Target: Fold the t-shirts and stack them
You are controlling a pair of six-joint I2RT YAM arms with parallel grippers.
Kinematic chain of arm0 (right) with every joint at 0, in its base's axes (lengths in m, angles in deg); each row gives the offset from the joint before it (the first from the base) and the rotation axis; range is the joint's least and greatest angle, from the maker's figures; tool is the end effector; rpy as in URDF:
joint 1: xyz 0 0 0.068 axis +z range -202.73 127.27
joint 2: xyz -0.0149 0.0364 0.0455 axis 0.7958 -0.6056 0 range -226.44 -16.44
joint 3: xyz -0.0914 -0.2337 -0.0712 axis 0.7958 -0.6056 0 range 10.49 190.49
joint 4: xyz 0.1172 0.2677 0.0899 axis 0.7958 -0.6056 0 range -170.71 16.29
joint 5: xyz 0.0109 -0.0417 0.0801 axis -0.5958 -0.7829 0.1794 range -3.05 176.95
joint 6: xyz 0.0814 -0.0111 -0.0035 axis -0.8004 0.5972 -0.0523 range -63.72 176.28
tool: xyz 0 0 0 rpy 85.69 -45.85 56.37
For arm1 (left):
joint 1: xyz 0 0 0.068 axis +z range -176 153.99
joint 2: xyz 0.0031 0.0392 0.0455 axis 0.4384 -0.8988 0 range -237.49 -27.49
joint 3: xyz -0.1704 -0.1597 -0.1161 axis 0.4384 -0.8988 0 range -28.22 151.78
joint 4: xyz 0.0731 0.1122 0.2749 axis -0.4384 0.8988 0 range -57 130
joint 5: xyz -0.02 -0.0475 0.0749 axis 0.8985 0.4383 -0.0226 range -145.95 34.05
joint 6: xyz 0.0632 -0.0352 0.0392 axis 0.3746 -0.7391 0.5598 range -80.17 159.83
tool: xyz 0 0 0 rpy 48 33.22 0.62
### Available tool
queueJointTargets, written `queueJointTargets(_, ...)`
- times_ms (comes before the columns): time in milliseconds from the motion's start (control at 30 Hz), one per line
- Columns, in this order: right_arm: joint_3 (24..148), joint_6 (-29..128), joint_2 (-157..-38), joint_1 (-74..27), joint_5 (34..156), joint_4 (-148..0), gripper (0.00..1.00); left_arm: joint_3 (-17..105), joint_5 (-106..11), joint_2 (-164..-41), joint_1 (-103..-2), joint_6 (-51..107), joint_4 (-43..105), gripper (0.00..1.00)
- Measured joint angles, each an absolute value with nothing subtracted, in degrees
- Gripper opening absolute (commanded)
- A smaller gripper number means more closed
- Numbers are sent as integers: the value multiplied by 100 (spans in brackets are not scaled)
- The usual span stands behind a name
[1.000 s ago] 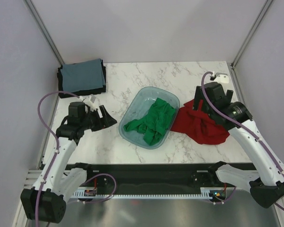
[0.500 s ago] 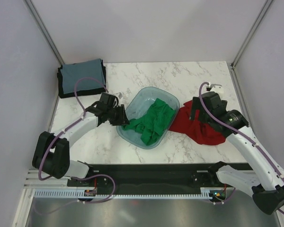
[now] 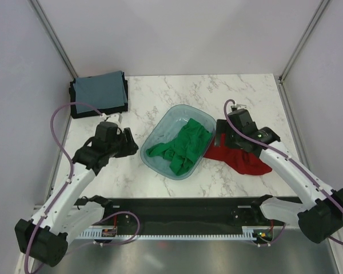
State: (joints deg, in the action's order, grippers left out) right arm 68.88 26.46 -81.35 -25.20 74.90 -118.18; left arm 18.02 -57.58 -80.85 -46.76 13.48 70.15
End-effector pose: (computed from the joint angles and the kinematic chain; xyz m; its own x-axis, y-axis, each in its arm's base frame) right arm 0.2736 0.1258 0.2560 -0.7646 0.1499 -0.6269 0.0516 0.9837 0.1723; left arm 0.2542 -0.0943 0.2370 -0.7337 -0.1962 -0.6505 0.0108 0.9539 -0.2999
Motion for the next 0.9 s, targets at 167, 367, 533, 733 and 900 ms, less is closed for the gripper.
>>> queueJointTargets(167, 6890, 2620, -8506, -2520, 7844, -11608, 98, 1789, -5526, -8094, -4665, 1586, 6875, 84)
queueJointTargets(367, 6868, 2606, -8216, -2520, 7933, -11549, 98, 2392, -5052, -10087, -4665, 1938, 6261, 72)
queueJointTargets(533, 6761, 2617, -7962, -2520, 7920, -11564, 98, 3009, -4602, -11643, -4665, 2074, 5985, 19)
queueJointTargets(733, 6748, 2762, -8071, -2520, 7933, -11538, 98, 2958, -4750, -11403, -4702, 2122, 6147, 16)
queueJointTargets(900, 6746, 2823, -8436, -2520, 8065, -11363, 98, 2556, -5316, -9696, -4392, 2032, 7190, 30)
